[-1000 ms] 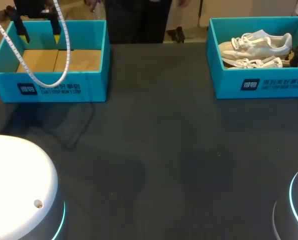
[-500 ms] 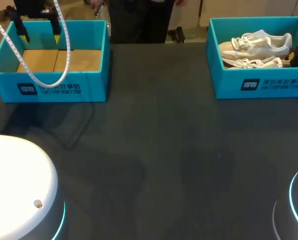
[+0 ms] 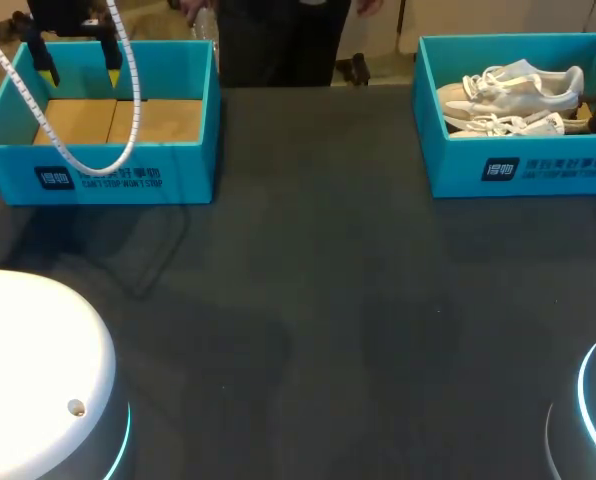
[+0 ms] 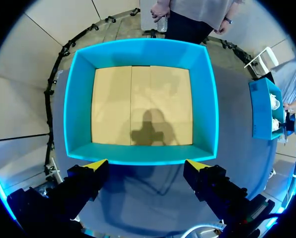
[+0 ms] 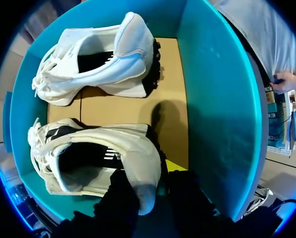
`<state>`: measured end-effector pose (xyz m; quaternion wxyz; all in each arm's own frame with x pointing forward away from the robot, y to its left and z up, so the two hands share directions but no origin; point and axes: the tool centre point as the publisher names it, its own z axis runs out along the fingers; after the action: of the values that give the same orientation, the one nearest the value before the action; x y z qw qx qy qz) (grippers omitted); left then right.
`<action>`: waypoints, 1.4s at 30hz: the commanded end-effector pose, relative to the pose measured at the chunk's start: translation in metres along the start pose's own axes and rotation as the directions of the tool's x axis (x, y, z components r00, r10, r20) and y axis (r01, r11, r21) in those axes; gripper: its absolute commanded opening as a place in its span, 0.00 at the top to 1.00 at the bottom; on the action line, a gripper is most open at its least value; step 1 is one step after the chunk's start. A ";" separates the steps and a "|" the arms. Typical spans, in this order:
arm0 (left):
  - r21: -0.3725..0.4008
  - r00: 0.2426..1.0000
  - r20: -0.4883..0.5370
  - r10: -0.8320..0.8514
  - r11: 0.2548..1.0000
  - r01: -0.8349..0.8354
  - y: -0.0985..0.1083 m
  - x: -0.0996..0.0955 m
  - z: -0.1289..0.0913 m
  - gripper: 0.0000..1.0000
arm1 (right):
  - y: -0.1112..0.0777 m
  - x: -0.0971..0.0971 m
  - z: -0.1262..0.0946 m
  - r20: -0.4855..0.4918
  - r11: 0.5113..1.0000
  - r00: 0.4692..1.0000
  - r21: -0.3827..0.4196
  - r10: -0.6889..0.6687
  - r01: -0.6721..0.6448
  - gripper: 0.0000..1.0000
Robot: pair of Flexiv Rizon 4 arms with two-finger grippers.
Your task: Take the shoe out of the shoebox, open the shoe tongue, remove and reinsert the insole, then place the shoe into the shoebox
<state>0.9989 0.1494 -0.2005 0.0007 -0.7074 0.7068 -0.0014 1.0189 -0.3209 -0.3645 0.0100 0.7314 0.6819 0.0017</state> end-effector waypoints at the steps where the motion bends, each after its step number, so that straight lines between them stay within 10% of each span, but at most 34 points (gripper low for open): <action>1: -0.001 1.000 0.001 0.000 1.000 0.000 0.000 0.000 0.000 0.00 | 0.002 0.002 -0.004 -0.004 1.000 1.000 -0.006 0.009 -0.009 1.00; 25: -0.001 1.000 0.001 0.000 1.000 0.000 0.000 0.000 0.000 0.00 | 0.018 -0.005 -0.129 0.065 0.984 0.986 -0.096 0.154 -0.148 1.00; 42: -0.001 1.000 0.001 0.000 1.000 0.000 0.000 0.000 0.000 0.00 | -0.030 0.056 -0.229 0.155 0.965 0.955 -0.119 0.253 -0.236 1.00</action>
<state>0.9989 0.1495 -0.2006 0.0007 -0.7075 0.7068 -0.0014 1.0084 -0.2795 -0.1693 0.0793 0.8068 0.5850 -0.0228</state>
